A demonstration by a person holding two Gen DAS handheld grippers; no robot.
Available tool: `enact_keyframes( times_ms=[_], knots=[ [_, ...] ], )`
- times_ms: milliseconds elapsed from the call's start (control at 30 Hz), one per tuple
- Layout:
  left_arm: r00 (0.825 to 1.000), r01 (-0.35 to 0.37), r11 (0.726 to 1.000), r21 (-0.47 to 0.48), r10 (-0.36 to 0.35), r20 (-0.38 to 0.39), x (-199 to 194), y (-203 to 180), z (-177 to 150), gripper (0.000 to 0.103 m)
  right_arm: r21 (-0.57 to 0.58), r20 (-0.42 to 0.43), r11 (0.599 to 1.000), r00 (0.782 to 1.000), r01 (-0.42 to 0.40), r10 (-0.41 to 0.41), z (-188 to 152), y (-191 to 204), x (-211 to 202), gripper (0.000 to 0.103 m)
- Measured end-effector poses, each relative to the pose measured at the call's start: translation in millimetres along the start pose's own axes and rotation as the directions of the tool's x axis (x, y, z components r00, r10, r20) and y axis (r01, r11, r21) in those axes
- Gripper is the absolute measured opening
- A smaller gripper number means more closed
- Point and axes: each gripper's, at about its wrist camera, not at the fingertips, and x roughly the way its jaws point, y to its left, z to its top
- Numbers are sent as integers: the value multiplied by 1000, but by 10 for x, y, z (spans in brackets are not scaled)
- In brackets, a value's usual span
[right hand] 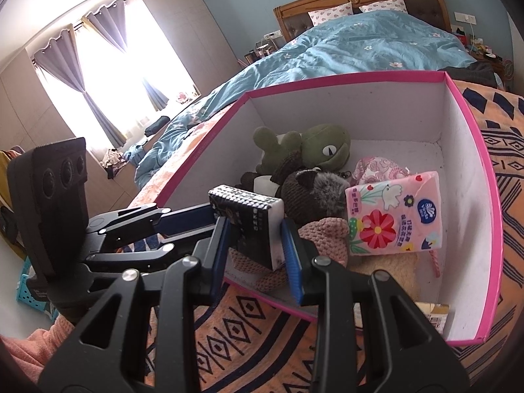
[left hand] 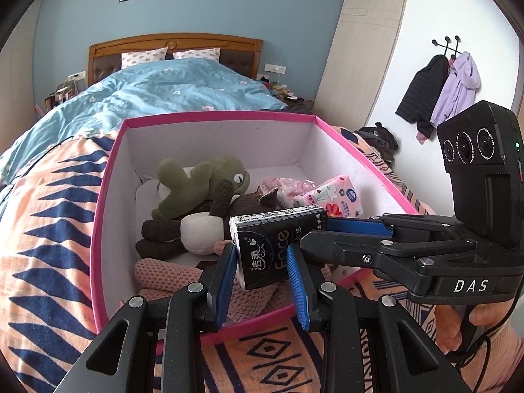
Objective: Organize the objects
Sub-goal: 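Lower the black tissue pack into the box with both grippers, then open both grippers and pull them back from the box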
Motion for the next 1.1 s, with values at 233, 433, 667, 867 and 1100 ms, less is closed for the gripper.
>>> enact_keyframes(
  times_ms=[233, 433, 667, 867, 1100],
  knots=[
    [1000, -7, 1000, -4, 7, -3, 36, 41, 9, 31, -4, -12, 999, 999, 33, -33, 16, -18, 60, 35],
    [999, -35, 999, -1, 35, 1, 57, 51, 8, 33, -17, -10, 996, 996, 93, -93, 10, -28, 101, 35],
    [997, -80, 997, -2, 80, 18, 30, 69, -6, 50, -12, 3, 991, 991, 133, -133, -2, -65, 87, 36],
    [989, -122, 992, 28, 119, 88, -175, -64, -84, 86, -37, 56, 988, 987, 150, -147, -70, 12, -89, 54],
    [964, -168, 985, 44, 155, 218, -663, -250, -333, 103, -124, 205, 952, 946, 278, -250, -443, 271, -556, 94]
  ],
)
